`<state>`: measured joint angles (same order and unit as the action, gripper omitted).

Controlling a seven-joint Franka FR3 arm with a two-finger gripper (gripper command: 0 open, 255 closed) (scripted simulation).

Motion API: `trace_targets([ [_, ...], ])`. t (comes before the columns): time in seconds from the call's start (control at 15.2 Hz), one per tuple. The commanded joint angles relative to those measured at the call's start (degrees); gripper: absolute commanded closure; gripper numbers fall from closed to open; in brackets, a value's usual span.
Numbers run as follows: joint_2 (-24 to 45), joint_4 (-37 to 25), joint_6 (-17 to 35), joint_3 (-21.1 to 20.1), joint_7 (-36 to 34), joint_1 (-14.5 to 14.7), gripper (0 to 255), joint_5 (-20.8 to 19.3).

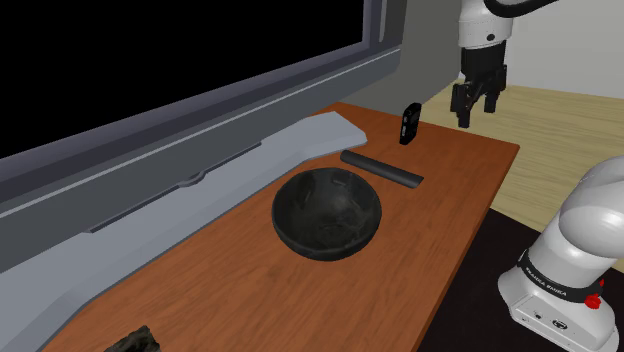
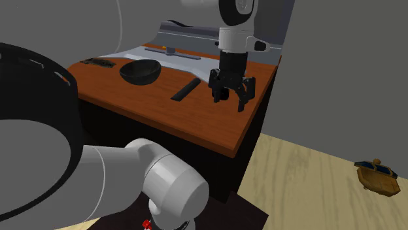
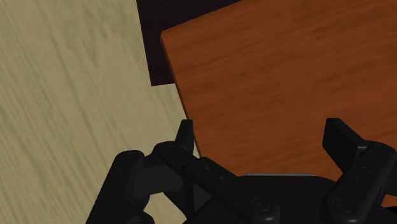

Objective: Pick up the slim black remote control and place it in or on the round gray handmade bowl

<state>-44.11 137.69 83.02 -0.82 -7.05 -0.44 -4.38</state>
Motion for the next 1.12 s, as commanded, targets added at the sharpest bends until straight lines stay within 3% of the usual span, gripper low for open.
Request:
trace_targets([
  [0.0, 0.0, 0.0, 0.0, 0.0, 0.0, 0.0, 0, 0.0],
  [1.06, 8.79, -3.29, 15.55, -12.42, -7.13, 10.68, 0, 15.79],
])
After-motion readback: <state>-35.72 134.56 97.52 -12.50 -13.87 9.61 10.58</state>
